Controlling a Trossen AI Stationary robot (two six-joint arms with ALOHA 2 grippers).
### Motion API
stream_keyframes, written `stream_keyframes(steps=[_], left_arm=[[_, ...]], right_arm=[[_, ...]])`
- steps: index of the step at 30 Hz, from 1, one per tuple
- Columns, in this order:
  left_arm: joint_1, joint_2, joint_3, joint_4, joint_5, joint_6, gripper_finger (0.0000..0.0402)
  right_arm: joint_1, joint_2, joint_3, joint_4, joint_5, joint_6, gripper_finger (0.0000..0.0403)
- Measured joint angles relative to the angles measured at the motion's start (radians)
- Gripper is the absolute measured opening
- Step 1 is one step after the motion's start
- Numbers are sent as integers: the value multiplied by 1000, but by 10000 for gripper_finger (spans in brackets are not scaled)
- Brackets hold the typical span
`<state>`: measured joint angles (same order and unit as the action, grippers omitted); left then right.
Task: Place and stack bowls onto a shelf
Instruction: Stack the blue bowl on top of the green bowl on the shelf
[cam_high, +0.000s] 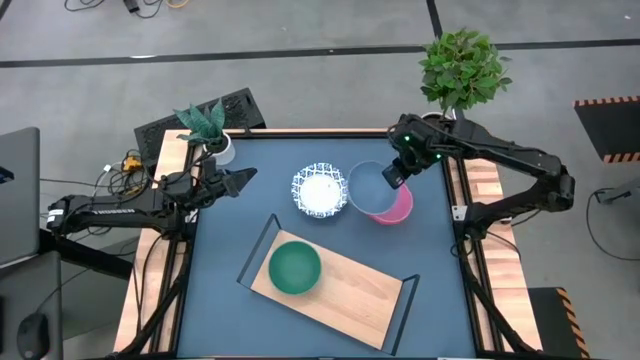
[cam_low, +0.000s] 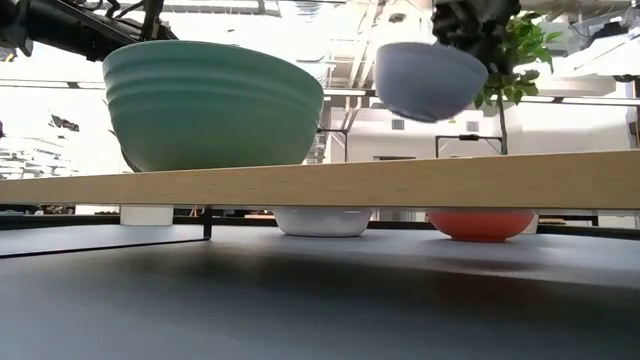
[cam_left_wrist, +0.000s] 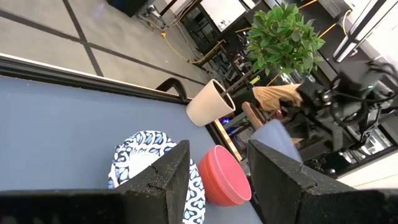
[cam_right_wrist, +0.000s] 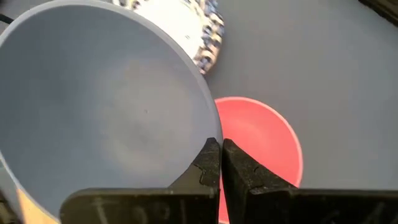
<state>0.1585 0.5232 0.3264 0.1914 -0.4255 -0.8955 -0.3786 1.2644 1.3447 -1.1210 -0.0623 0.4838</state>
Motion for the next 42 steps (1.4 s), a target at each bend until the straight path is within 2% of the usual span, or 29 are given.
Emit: stream_keyframes(steps=[12, 20, 30, 37, 42], left_arm=[[0, 0, 0, 0, 2, -7, 147], [0, 0, 0, 0, 65, -7, 147], [0, 0, 0, 0, 178, -33, 147], [0, 0, 0, 0, 284, -59, 147], [0, 0, 0, 0, 288, -91, 147]], right_arm=[[112, 0, 41, 163, 3, 178, 22], [217, 0, 41, 330, 12, 305, 22], [323, 0, 42, 605, 19, 294, 22], [389, 1, 42, 678, 19, 285, 22], [431, 1, 56, 721, 15, 282, 22]])
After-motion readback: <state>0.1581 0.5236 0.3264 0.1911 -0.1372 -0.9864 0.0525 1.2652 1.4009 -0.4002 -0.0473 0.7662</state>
